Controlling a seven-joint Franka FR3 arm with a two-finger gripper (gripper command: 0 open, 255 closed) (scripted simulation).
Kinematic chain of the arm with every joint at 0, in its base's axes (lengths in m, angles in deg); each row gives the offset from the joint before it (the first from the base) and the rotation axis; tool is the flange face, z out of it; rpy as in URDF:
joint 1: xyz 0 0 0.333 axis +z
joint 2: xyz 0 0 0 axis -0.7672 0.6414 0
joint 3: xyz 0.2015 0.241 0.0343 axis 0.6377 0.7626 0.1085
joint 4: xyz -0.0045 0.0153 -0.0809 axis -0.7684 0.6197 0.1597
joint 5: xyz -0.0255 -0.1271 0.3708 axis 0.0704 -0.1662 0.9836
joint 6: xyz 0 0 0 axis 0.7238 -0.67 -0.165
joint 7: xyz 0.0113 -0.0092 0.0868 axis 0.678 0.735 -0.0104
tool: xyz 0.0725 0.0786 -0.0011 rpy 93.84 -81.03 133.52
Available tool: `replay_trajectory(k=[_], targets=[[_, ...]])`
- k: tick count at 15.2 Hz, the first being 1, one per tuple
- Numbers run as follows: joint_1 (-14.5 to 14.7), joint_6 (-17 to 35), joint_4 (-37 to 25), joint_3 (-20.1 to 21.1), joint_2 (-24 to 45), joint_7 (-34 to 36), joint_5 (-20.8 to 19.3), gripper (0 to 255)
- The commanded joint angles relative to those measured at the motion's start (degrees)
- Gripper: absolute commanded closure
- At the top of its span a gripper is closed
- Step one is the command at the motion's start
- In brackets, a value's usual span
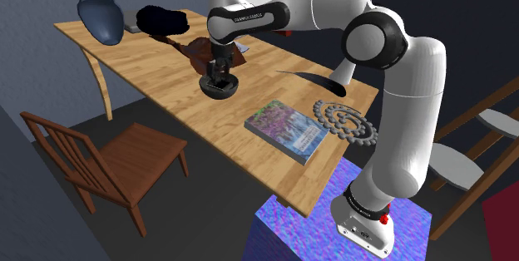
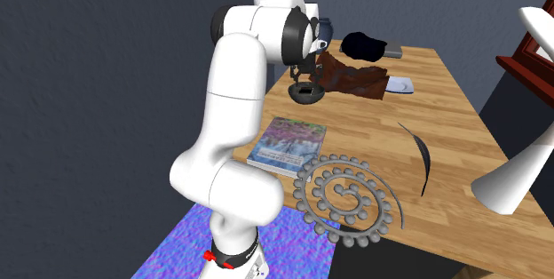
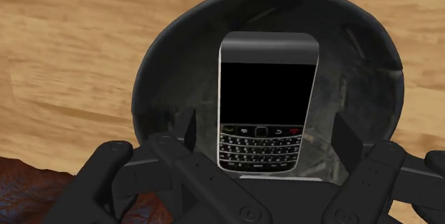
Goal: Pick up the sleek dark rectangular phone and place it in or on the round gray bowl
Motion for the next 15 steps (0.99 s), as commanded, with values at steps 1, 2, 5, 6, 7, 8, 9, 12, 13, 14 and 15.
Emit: replay_trajectory(k=[1, 2, 5, 6, 7, 8, 9, 12, 13, 14, 15], targets=[[0.0, 0.0, 0.0, 0.0, 0.0, 0.0, 0.0, 0], [0.0, 0.0, 0.0, 0.0, 0.0, 0.0, 0.0, 0], [0.05, -1.67, -1.14, 0.05, -0.53, -0.06, 0.08, 0], [0.1, -3.37, -2.38, 0.1, -1.0, -0.11, 0.15, 0], [0.16, -5.11, -3.72, 0.14, -1.39, -0.17, 0.21, 0], [0.21, -6.5, -4.86, 0.17, -1.64, -0.21, 0.25, 0], [0.21, -6.5, -4.86, 0.17, -1.64, -0.21, 0.25, 0], [0.21, -6.5, -4.86, 0.17, -1.64, -0.21, 0.25, 0], [0.21, -6.5, -4.86, 0.17, -1.64, -0.21, 0.25, 0], [0.21, -6.5, -4.86, 0.17, -1.64, -0.21, 0.25, 0], [0.21, -6.5, -4.86, 0.17, -1.64, -0.21, 0.25, 0]])
